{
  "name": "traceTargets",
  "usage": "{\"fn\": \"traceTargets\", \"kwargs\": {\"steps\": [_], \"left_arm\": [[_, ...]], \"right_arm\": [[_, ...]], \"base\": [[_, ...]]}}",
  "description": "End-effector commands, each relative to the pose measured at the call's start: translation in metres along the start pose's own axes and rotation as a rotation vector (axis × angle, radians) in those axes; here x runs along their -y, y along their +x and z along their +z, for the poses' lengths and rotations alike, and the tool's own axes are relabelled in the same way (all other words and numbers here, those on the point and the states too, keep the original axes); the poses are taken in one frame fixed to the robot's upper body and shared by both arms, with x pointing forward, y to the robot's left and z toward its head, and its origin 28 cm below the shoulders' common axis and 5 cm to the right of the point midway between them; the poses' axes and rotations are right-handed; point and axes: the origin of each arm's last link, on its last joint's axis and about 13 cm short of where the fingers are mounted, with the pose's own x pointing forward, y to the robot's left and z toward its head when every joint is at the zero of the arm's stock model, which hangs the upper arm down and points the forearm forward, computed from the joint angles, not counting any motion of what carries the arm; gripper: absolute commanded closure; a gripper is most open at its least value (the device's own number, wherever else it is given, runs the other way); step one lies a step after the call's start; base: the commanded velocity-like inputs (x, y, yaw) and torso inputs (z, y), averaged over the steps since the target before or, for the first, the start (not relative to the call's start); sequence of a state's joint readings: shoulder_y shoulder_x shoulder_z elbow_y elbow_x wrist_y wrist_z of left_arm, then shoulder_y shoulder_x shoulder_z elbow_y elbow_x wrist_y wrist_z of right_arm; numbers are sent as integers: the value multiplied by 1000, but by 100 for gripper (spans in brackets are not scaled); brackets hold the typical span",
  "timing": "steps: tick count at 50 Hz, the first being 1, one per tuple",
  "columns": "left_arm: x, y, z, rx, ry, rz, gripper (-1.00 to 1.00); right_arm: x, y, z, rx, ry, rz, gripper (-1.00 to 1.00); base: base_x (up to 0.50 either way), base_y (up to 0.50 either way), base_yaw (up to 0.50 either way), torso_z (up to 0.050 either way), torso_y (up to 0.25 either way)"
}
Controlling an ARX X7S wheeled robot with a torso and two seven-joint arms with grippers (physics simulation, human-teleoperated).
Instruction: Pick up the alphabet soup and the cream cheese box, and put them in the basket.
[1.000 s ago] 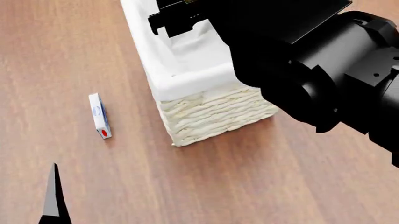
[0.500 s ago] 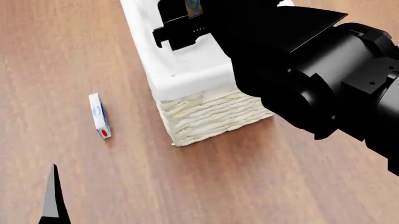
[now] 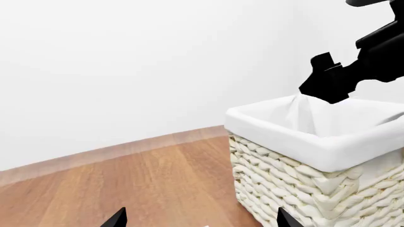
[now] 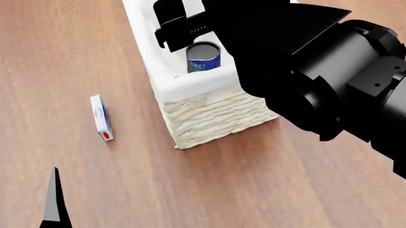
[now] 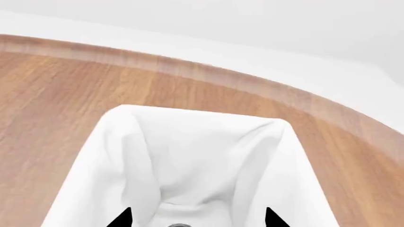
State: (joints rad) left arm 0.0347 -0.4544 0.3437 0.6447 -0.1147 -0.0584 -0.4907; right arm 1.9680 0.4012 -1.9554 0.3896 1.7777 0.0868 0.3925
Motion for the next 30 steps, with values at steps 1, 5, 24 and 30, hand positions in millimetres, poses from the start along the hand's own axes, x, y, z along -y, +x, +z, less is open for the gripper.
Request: {"fn": "traceTargets", "kwargs": {"steps": [1, 5, 24, 30], "left_arm": [[0, 0, 1, 1, -1, -2, -100], [0, -1, 0, -1, 0, 0, -100], [1, 2, -6, -14, -10, -10, -100], [3, 6, -7, -15, -13, -21, -100]], "right_arm": [[0, 0, 2, 10, -20, -3, -100], [0, -1, 1, 10, -24, -2, -100], [-4, -89, -13, 363, -29, -87, -100], [-15, -119, -41, 503, -77, -168, -100]], "base": [[0, 0, 0, 0, 0], [0, 0, 0, 0, 0], [0, 0, 0, 0, 0], [0, 0, 0, 0, 0]]}}
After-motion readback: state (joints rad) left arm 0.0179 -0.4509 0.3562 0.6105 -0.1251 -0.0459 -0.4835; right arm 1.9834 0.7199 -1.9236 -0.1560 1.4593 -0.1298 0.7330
